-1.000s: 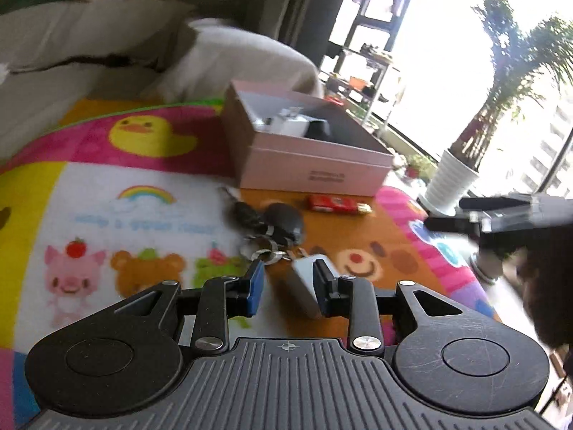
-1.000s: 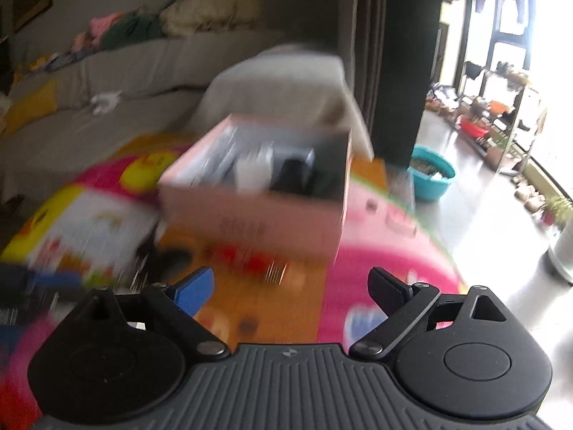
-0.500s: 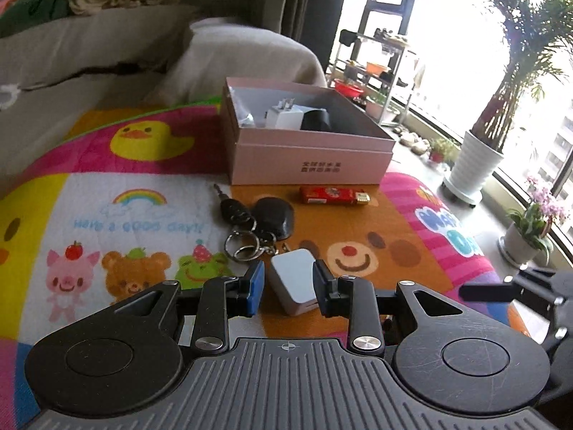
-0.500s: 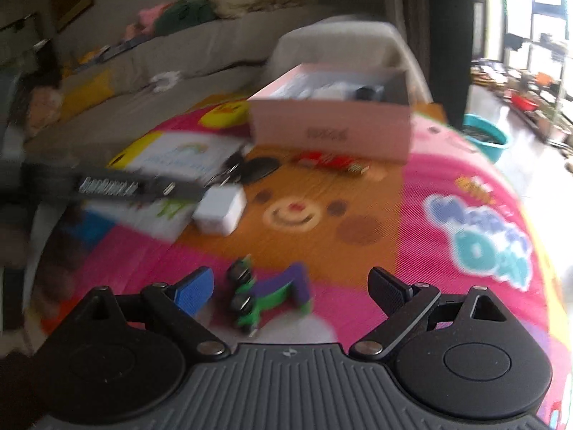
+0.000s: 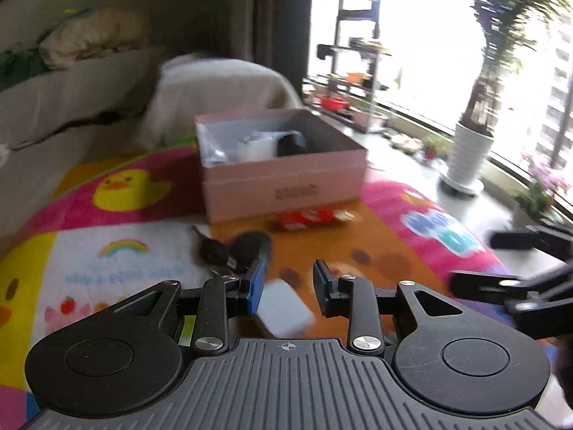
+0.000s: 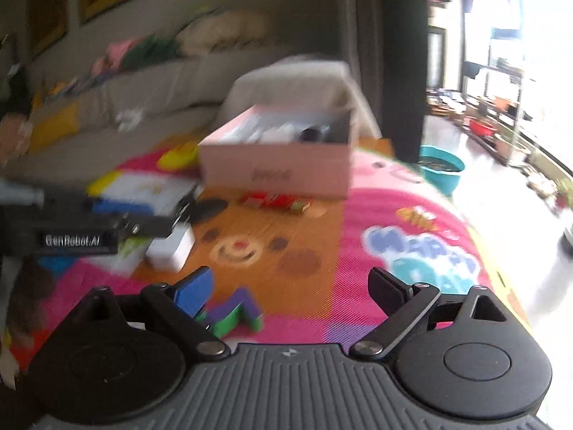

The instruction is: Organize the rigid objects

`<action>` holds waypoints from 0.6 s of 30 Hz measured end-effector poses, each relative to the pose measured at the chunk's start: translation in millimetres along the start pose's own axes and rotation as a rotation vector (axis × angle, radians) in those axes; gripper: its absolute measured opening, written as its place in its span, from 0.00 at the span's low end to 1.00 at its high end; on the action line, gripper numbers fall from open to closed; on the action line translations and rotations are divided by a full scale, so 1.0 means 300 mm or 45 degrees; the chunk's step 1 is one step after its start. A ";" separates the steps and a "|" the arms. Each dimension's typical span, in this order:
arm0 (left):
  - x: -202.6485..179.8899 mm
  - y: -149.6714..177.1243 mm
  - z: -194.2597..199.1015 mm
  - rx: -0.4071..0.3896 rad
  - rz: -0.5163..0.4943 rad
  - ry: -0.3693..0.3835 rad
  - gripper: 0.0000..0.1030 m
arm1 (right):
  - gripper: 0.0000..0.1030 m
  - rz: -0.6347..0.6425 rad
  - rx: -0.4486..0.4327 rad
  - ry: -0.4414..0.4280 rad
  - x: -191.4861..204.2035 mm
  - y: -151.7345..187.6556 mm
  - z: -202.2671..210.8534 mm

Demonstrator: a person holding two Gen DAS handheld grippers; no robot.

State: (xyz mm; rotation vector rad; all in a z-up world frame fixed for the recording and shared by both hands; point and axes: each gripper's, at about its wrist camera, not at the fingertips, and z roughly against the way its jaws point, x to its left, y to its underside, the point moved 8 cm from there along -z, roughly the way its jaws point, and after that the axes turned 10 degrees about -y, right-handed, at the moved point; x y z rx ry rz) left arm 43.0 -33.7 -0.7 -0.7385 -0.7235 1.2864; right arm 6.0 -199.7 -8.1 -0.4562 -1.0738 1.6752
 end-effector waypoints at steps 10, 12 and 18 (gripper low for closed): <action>0.175 0.036 -0.049 0.050 0.235 -0.057 0.32 | 0.91 -0.055 0.120 -0.046 -0.019 -0.074 -0.121; 0.202 0.072 -0.044 0.069 0.255 -0.056 0.32 | 0.91 -0.112 0.195 -0.131 0.014 -0.097 -0.196; 0.305 0.132 -0.010 0.064 0.335 -0.071 0.32 | 0.89 -0.160 0.402 -0.254 0.164 -0.172 -0.457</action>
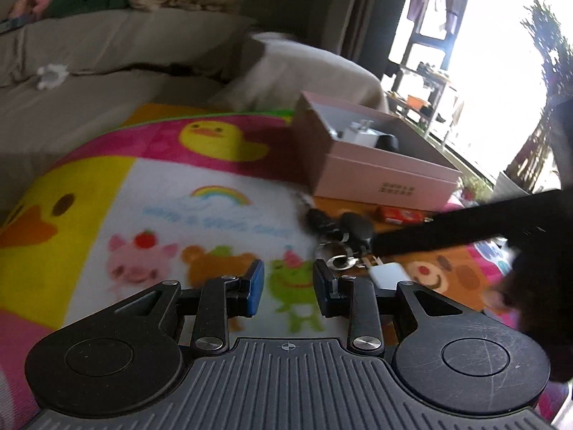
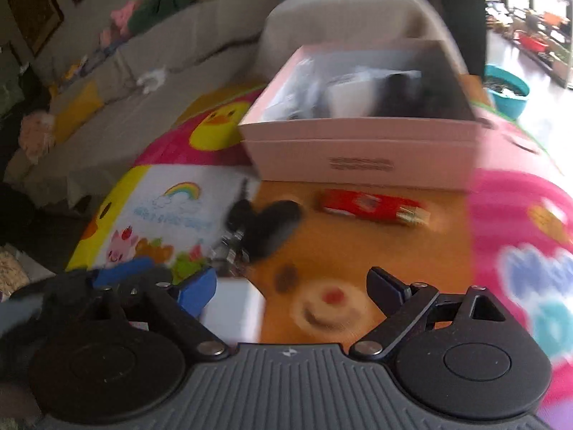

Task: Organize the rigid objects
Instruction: 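Grasp the black key fob with the right gripper while the left gripper holds the charger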

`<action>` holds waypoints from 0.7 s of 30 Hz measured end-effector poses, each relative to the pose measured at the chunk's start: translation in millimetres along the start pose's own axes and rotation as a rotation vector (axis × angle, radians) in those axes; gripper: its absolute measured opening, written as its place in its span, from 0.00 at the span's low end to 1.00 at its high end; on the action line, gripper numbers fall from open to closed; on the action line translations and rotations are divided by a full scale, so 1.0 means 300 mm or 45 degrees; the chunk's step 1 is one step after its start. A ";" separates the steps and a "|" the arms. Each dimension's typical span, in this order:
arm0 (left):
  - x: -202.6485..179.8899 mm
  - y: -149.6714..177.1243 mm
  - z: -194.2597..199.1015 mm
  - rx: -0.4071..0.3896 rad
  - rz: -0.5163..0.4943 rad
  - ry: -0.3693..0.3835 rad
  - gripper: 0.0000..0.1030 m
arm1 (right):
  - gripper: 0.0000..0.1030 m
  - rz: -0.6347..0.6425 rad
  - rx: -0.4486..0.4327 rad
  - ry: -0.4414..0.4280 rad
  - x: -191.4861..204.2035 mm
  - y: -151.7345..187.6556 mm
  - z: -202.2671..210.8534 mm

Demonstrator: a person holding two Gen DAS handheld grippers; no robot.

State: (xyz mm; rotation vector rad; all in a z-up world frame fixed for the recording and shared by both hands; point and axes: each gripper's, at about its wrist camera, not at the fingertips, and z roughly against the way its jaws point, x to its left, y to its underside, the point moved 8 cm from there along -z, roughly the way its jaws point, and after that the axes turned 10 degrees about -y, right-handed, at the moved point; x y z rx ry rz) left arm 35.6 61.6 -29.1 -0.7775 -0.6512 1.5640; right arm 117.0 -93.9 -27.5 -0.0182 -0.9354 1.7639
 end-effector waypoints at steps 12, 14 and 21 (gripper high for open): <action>0.048 0.044 0.009 0.037 0.060 0.082 0.32 | 0.40 0.291 0.147 0.194 0.070 -0.059 -0.143; 0.021 0.040 0.004 0.041 0.053 0.107 0.32 | 0.39 0.280 0.139 0.241 0.027 -0.032 -0.090; -0.129 0.022 0.045 0.002 -0.072 0.210 0.32 | 0.38 0.223 0.053 0.350 -0.130 0.094 0.103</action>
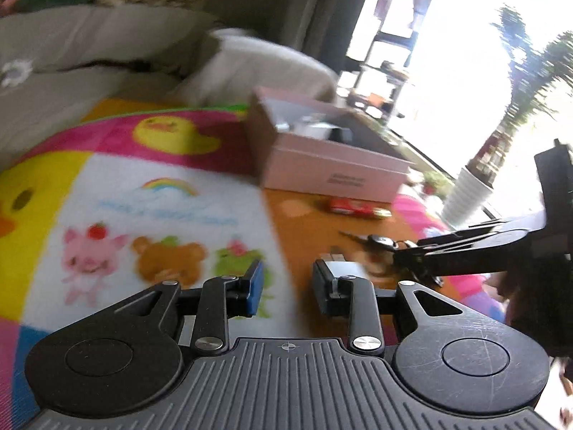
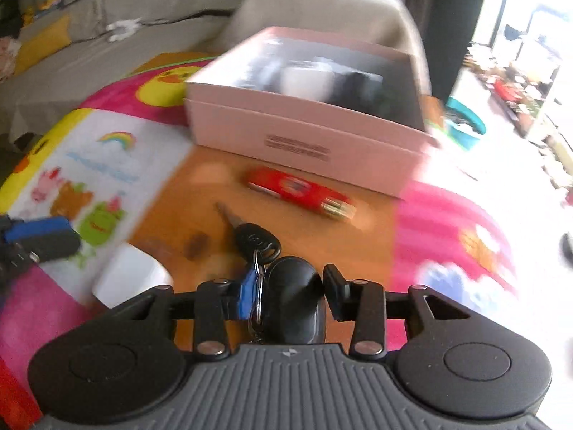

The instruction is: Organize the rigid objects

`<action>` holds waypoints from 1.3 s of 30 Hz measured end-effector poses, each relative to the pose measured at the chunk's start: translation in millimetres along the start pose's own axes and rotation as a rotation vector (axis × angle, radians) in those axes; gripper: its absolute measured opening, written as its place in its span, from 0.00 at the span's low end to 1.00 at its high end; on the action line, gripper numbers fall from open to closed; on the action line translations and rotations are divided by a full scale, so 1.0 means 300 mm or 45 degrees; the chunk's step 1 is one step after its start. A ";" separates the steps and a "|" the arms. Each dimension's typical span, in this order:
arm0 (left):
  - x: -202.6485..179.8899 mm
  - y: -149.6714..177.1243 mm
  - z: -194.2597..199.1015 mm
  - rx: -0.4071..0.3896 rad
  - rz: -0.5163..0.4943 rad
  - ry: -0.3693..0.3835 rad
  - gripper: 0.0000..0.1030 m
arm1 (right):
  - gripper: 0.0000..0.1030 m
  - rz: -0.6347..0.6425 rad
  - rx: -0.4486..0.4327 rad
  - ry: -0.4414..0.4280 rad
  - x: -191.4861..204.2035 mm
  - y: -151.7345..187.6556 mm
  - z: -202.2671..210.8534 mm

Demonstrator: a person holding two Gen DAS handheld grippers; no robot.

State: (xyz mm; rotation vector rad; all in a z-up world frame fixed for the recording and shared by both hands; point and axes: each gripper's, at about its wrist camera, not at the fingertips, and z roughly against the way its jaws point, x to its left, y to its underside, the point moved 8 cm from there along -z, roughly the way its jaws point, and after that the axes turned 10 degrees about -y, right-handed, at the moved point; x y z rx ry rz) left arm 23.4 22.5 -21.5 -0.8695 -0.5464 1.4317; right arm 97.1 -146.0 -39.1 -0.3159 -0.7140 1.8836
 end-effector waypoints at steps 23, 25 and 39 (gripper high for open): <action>-0.254 0.038 -0.046 0.038 -0.314 -0.134 0.42 | 0.86 -0.209 -0.272 0.097 -0.148 0.199 0.128; -0.251 0.033 -0.041 0.033 -0.292 -0.126 0.41 | 0.86 -0.206 -0.272 0.100 -0.144 0.200 0.126; -0.176 0.022 -0.065 -0.001 -0.241 -0.183 0.43 | 0.87 -0.223 -0.278 0.105 -0.143 0.184 0.133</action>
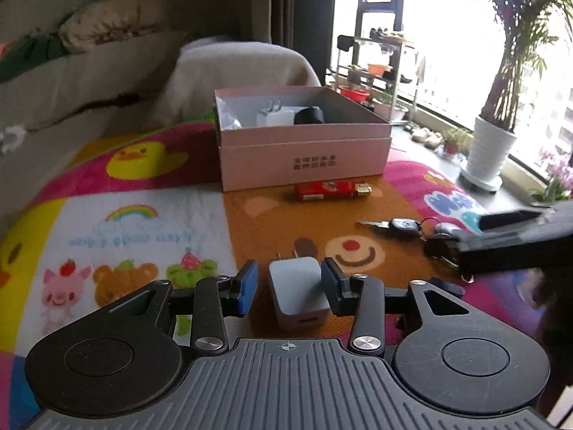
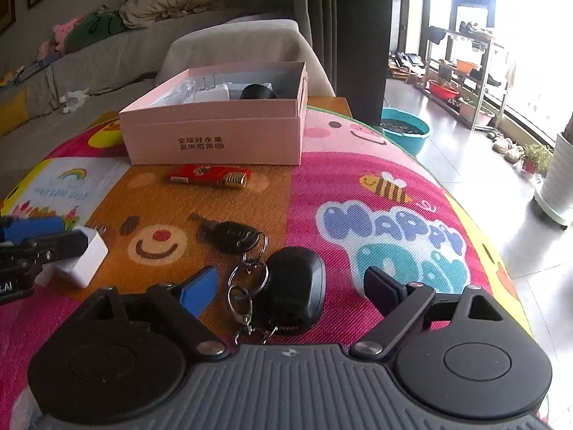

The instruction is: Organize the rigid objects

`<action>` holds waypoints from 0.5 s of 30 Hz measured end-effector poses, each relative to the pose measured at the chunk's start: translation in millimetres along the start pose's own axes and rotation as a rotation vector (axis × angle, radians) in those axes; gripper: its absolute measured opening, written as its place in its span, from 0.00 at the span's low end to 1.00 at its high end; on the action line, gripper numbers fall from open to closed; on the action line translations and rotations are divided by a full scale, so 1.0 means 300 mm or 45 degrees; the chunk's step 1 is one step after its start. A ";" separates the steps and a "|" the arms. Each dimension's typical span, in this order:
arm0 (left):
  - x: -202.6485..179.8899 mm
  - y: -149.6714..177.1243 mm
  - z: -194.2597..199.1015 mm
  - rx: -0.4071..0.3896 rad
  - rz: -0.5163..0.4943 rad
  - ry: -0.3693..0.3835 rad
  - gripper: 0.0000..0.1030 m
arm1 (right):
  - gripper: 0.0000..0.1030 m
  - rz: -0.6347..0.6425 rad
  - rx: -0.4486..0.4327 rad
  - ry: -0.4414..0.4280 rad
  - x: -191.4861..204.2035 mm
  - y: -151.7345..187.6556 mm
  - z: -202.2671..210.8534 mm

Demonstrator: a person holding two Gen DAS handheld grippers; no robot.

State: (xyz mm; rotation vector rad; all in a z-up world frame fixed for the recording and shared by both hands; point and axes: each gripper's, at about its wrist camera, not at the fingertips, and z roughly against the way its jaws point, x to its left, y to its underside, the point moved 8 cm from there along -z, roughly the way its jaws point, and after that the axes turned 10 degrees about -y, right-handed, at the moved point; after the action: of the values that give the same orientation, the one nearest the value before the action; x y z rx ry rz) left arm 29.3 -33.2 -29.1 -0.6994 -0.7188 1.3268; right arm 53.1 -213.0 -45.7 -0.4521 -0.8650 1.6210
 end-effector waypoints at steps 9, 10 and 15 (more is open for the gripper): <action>0.015 0.022 0.051 -0.011 0.033 0.081 0.40 | 0.95 -0.121 0.167 -0.172 0.101 -0.234 -0.181; 0.022 0.026 0.054 -0.011 0.039 0.080 0.40 | 0.95 -0.134 0.205 -0.161 0.114 -0.245 -0.222; 0.060 0.049 0.051 0.014 0.077 0.075 0.40 | 1.00 -0.154 0.290 -0.048 0.184 -0.271 -0.380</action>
State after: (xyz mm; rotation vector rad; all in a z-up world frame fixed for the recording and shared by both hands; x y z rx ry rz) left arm 10.2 -13.0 -30.3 -0.7533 -0.6472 1.3588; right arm 174.4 -124.0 -50.4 -0.2064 -0.7116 1.5973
